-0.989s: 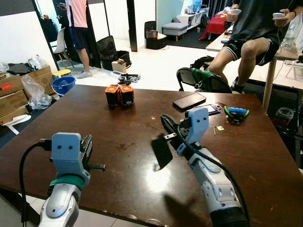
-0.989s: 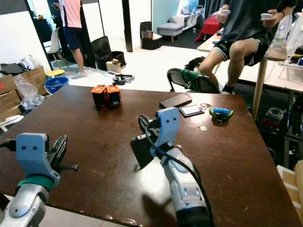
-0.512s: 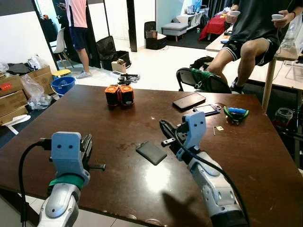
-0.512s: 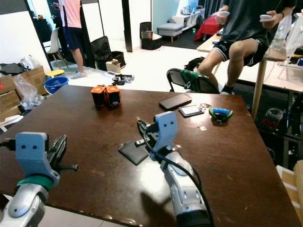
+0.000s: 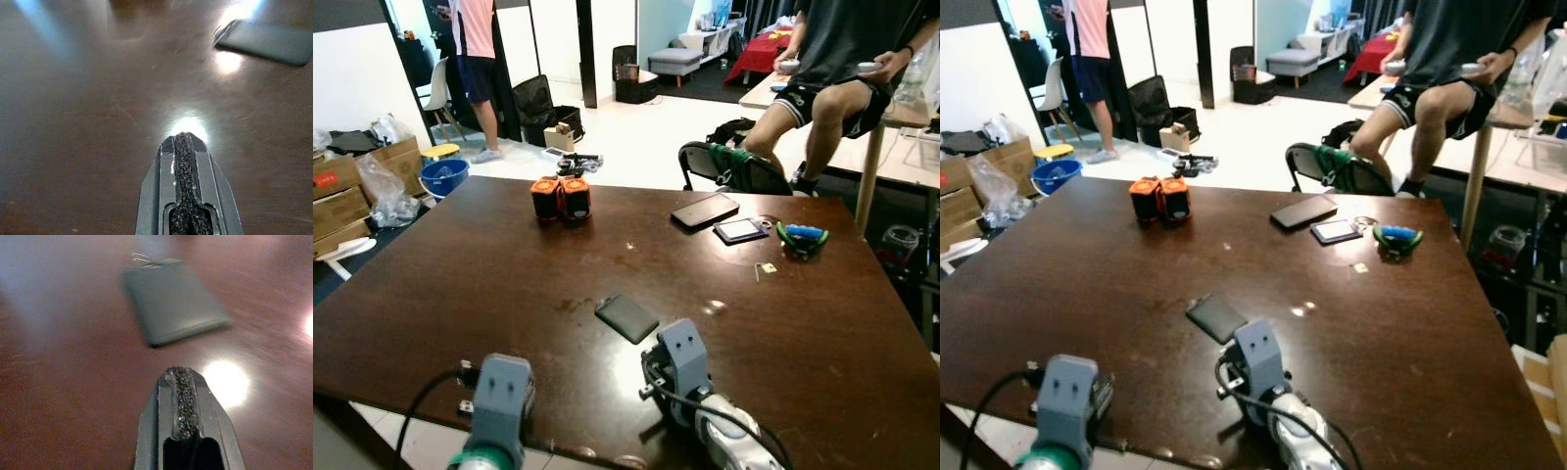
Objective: Hang keys on a hook
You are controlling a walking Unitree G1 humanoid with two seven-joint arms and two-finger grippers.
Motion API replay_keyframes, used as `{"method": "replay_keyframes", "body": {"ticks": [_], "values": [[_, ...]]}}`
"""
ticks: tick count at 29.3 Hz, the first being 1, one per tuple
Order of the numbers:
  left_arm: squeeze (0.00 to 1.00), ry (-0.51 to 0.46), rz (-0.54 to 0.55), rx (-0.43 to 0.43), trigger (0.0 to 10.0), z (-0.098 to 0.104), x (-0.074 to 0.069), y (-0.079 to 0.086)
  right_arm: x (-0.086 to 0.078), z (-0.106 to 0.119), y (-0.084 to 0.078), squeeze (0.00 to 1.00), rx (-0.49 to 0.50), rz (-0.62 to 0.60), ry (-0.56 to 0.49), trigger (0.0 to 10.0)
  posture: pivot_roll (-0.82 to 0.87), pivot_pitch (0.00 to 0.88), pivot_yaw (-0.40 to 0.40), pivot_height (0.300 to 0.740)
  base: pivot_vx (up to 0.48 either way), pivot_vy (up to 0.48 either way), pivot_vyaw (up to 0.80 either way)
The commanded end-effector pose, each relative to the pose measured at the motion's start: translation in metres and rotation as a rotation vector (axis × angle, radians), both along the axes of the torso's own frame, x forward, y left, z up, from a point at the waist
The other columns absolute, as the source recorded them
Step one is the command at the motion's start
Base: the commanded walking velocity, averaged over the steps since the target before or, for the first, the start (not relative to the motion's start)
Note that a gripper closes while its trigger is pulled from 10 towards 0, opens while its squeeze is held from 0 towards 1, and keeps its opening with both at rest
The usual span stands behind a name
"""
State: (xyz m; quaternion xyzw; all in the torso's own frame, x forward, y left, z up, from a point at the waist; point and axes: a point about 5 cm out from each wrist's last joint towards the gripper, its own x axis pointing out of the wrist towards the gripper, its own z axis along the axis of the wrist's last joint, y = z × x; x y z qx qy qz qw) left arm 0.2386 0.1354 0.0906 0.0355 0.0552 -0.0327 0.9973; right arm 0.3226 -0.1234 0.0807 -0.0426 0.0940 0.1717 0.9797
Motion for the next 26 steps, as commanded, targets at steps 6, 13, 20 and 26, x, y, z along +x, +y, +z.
{"method": "replay_keyframes", "body": {"ticks": [6, 13, 20, 26], "values": [[0.0, -0.016, 0.016, -0.007, 10.0, 0.003, 0.002, 0.004, 0.009, 0.012, -0.012, 0.0, 0.083, -0.075, -0.049, 10.0, -0.02, 0.001, 0.147, 0.74, 0.0, 0.0, 0.0], [0.0, -0.08, 0.074, -0.021, 10.0, 0.014, 0.01, 0.023, 0.038, 0.041, -0.015, 0.0, 0.148, -0.097, -0.129, 10.0, -0.01, 0.001, 0.15, 0.74, 0.0, 0.0, 0.0], [0.0, -0.12, 0.128, -0.027, 10.0, 0.024, 0.012, 0.037, 0.051, 0.056, 0.017, 0.59, 0.159, 0.105, -0.085, 10.0, -0.01, 0.021, 0.159, 0.74, 0.0, 0.0, 0.0], [0.0, -0.124, 0.123, -0.021, 10.0, 0.028, 0.011, 0.037, 0.049, 0.064, 0.046, 1.0, 0.208, 0.237, -0.091, 10.0, 0.0, 0.034, 0.164, 0.74, 0.0, 0.0, 0.0]]}}
